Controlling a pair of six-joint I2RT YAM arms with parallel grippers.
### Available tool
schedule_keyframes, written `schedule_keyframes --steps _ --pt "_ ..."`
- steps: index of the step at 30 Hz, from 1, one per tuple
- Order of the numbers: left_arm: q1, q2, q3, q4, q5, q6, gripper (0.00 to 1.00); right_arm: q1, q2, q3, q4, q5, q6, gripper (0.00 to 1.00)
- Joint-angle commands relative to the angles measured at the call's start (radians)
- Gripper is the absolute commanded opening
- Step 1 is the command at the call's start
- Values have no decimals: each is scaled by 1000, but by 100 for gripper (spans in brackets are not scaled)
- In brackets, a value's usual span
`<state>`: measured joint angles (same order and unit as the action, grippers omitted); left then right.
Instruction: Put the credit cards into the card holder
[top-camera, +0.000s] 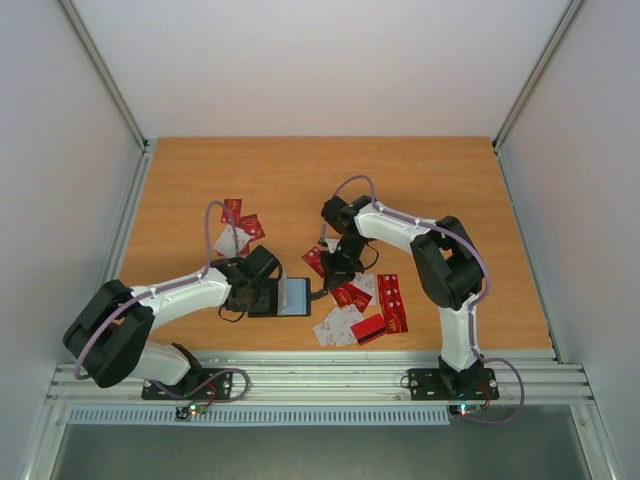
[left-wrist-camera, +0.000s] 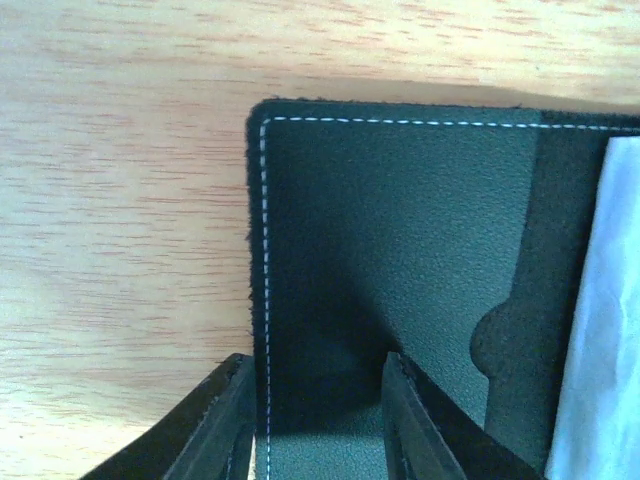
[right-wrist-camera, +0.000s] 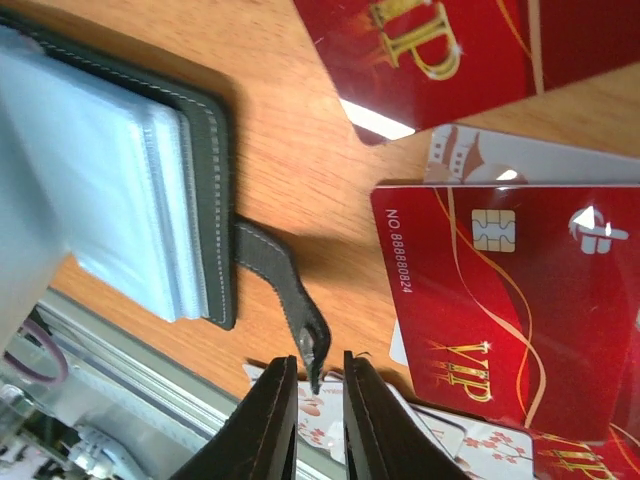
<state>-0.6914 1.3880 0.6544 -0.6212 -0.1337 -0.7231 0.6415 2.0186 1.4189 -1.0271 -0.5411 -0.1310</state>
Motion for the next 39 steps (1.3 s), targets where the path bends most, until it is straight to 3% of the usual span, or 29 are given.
schedule_keyframes --steps 1,7,11,19,28,39 --pt "15 -6 -3 23 70 24 35 7 -12 58 -76 20 -47 18" --pt "27 21 -3 45 121 50 31 7 -56 114 -154 31 -83 36" --pt "27 28 -4 53 131 63 29 7 -106 119 -154 -13 -66 38" --pt "26 7 -7 58 167 64 27 19 -86 96 -48 -132 42 28" --pt "26 12 -18 80 201 47 27 69 47 148 -19 -124 57 13" --pt "27 4 -10 75 216 53 26 107 106 189 24 -250 25 10"
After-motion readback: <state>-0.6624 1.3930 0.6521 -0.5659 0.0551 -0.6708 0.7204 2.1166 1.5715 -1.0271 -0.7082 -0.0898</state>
